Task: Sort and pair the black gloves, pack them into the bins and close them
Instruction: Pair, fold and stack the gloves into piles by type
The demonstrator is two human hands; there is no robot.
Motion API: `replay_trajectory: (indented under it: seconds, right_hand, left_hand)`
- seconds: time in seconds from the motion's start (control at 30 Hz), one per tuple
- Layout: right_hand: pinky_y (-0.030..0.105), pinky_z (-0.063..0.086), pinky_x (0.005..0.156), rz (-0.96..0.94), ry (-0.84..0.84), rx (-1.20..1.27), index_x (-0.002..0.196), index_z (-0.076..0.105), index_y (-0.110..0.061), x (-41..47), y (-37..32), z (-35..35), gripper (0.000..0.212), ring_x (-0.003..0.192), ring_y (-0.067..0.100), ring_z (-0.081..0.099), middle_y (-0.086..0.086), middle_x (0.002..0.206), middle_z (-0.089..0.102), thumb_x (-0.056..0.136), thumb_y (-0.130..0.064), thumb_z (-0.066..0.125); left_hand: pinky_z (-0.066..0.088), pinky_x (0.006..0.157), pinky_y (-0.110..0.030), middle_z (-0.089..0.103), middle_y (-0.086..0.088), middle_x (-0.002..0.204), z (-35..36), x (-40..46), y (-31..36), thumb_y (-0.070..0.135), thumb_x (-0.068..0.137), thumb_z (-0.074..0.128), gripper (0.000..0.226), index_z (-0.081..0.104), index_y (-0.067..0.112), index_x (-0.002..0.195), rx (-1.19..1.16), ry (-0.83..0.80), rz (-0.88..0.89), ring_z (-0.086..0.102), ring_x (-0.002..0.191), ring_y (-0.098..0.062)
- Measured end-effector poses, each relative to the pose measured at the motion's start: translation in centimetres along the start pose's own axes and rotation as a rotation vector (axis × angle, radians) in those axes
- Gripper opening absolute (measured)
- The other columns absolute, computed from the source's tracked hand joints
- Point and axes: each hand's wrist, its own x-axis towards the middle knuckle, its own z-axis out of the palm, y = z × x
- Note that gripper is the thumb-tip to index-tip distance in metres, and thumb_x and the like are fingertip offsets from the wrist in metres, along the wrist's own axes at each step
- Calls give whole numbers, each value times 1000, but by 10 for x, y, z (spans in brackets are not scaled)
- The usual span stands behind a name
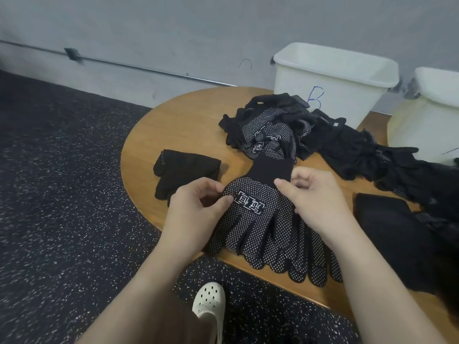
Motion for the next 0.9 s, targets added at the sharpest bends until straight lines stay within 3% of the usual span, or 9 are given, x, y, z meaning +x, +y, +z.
replay_trajectory:
  seconds: [0.17,0.23,0.33,0.47,0.67,0.83,0.9]
  right_hand:
    - [38,48,59,-21,72,-66,73,57,-3,5,11,6,36,58,19,50,17,79,69,92,-27,75]
    - [34,47,62,-17,105,-82,74,60,-4,7,14,6,33,59,24,54,13,80,70,92,-27,75]
    - [26,47,68,6,155,-124,72,64,-11,9,15,6,28,78,19,66,-1,79,71,90,-26,77]
    - [15,41,67,15,175,-148,70,65,-19,8,14,7,24,83,5,64,-10,78,68,89,-26,79]
    - [17,41,66,26,190,-157,75,67,-24,8,10,8,19,79,2,60,-12,79,67,88,-26,80]
    - [39,55,78,12,212,-188,91,64,-33,4,7,10,13,86,23,65,-15,83,67,90,-30,77]
    - [34,55,73,-21,244,-227,94,65,-32,2,6,8,11,77,20,65,-17,82,67,91,-30,76]
  left_hand:
    - [53,80,-15,76,14,89,0,1,-2,24,89,79,8,74,26,95,111,31,23,68,86,6]
    - [49,76,-7,75,14,89,1,1,-3,24,89,80,9,73,26,96,136,30,31,67,87,8]
    - [49,76,-6,75,16,89,2,2,-3,24,89,80,10,74,27,96,166,28,42,67,87,9]
    - [52,77,-11,74,17,85,5,3,-3,23,89,80,10,74,29,94,184,51,52,67,85,9]
    - [47,74,-2,72,19,83,9,3,-2,18,88,80,11,74,25,95,223,89,86,65,85,11]
    - [44,76,0,65,21,90,13,-2,0,14,88,79,16,75,23,101,299,97,205,62,85,5]
    - [44,77,-1,63,20,94,14,-2,1,11,88,78,18,75,22,103,316,89,234,61,88,5]
